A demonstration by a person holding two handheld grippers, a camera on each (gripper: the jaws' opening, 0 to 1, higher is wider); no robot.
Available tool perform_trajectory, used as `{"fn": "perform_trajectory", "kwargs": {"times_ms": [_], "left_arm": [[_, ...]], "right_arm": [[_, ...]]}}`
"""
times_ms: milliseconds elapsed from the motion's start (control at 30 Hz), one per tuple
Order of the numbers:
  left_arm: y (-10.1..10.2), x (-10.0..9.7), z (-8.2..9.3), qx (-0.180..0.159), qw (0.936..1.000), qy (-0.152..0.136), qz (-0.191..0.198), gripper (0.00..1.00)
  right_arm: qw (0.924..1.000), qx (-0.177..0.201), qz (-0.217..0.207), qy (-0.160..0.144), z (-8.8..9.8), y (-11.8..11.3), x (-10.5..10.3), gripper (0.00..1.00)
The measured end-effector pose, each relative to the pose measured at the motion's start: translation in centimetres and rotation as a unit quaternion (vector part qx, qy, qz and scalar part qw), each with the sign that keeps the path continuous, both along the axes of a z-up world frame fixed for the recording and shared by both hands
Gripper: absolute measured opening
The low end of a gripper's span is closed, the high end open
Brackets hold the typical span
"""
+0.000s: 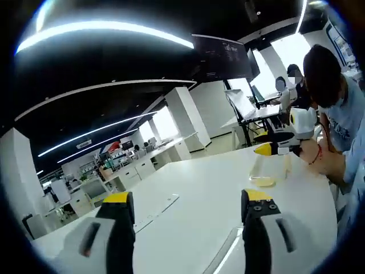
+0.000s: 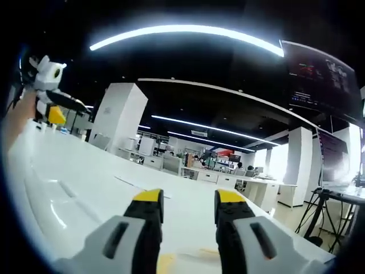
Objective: Snap each plastic latch of the storage box into its locked position after aligning the lid with the box until every specified latch is closed and the lid sits flush.
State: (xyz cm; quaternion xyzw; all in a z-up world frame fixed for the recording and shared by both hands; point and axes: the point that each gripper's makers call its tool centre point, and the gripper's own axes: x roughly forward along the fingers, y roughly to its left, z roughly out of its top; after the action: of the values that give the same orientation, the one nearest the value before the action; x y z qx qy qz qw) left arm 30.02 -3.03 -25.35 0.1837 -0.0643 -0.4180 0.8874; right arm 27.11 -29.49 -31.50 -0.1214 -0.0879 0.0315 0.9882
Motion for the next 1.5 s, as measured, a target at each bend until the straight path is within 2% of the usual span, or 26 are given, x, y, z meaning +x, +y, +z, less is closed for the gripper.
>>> {"fn": "perform_trajectory", "kwargs": {"times_ms": [100,133,167,333,433,467,600,867,1167,1500], "left_arm": [[-1.0,-0.1,-0.2,0.004,0.9999,0.006,-0.013,0.77],[-2.7,-0.2,-0.4,0.011,0.9994,0.011,-0.031,0.77],[-3.4,-0.3,-0.6,0.017,0.9990,0.013,-0.040,0.76],[-6.6,-0.8,-2.1,0.050,0.9948,0.036,-0.081,0.76],[-7.8,-0.9,-2.8,0.070,0.9923,0.040,-0.094,0.76],[-9.9,-1.5,-3.8,0.088,0.9874,0.053,-0.121,0.75],[-11.4,-2.0,-4.5,0.103,0.9831,0.060,-0.139,0.75],[-16.0,-3.3,-6.6,0.145,0.9675,0.079,-0.191,0.74],[-19.9,-3.7,-9.0,0.187,0.9511,0.098,-0.225,0.71],[-22.4,-3.5,-12.3,0.226,0.9349,0.136,-0.238,0.68]], "right_arm": [[1.0000,-0.002,-0.005,0.002,-0.1,-0.2,0.1,0.34],[0.9999,-0.002,-0.010,0.002,-0.1,-0.4,0.2,0.34],[0.9999,-0.003,-0.011,0.002,-0.1,-0.5,0.2,0.34],[0.9997,-0.004,-0.022,0.002,-0.2,-1.0,0.3,0.34],[0.9996,-0.005,-0.026,0.003,-0.2,-1.1,0.3,0.34],[0.9995,-0.009,-0.030,0.004,-0.3,-1.2,0.4,0.34],[0.9993,-0.012,-0.035,0.004,-0.4,-1.2,0.4,0.34],[0.9986,-0.020,-0.049,0.004,-0.4,-1.6,0.4,0.34],[0.9974,-0.025,-0.067,-0.006,-0.1,-2.0,0.1,0.34],[0.9962,-0.023,-0.084,-0.003,-0.2,-2.6,0.1,0.34]]}}
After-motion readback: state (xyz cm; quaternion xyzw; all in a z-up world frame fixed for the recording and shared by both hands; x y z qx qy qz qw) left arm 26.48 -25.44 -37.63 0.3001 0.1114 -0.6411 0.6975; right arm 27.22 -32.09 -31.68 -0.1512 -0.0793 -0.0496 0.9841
